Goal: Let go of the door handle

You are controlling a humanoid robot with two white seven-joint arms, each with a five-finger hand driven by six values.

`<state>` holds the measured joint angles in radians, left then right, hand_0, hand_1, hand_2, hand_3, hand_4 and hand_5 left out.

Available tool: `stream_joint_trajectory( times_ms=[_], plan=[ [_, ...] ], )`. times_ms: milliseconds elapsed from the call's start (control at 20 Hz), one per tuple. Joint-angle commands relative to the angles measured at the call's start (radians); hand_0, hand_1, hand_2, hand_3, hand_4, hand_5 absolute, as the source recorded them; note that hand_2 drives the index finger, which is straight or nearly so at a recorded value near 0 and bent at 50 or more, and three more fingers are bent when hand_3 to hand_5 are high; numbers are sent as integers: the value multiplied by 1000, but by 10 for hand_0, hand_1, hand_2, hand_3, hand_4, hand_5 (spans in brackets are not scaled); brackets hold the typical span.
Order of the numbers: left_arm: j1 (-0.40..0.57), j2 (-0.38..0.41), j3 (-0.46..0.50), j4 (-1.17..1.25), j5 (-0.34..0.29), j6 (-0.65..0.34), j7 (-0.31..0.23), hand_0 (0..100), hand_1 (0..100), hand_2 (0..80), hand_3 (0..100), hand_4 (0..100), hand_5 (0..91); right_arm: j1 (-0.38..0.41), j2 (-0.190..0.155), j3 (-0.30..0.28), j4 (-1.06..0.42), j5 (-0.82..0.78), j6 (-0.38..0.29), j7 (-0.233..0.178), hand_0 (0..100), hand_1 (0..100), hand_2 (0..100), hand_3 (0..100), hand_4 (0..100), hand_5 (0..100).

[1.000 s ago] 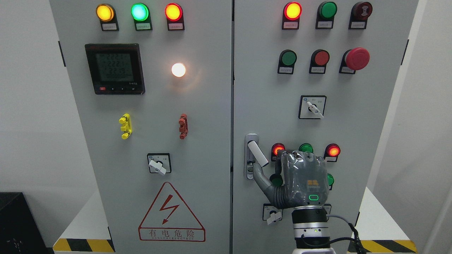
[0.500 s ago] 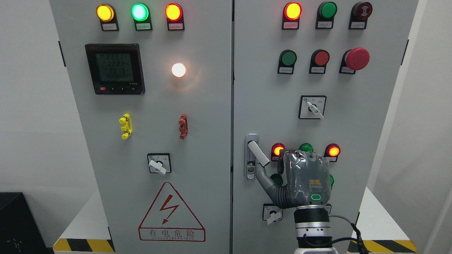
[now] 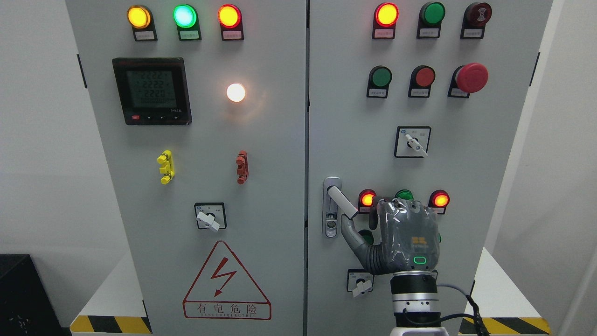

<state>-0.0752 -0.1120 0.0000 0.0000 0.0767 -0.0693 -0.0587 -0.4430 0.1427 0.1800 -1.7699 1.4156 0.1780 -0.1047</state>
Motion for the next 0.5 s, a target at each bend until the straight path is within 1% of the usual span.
stream_joint_trajectory(
  times_ms=[0, 450],
  plan=[
    [0, 0, -21, -20, 0, 0, 0, 0, 0, 22, 91, 13, 0, -3, 0, -11, 0, 0, 0, -4, 402, 346, 842, 1000, 1000, 943],
    [0, 0, -21, -20, 0, 0, 0, 0, 0, 22, 86, 13, 0, -8, 0, -25, 0, 0, 0, -3, 407, 346, 842, 1000, 1000, 943]
  ],
)
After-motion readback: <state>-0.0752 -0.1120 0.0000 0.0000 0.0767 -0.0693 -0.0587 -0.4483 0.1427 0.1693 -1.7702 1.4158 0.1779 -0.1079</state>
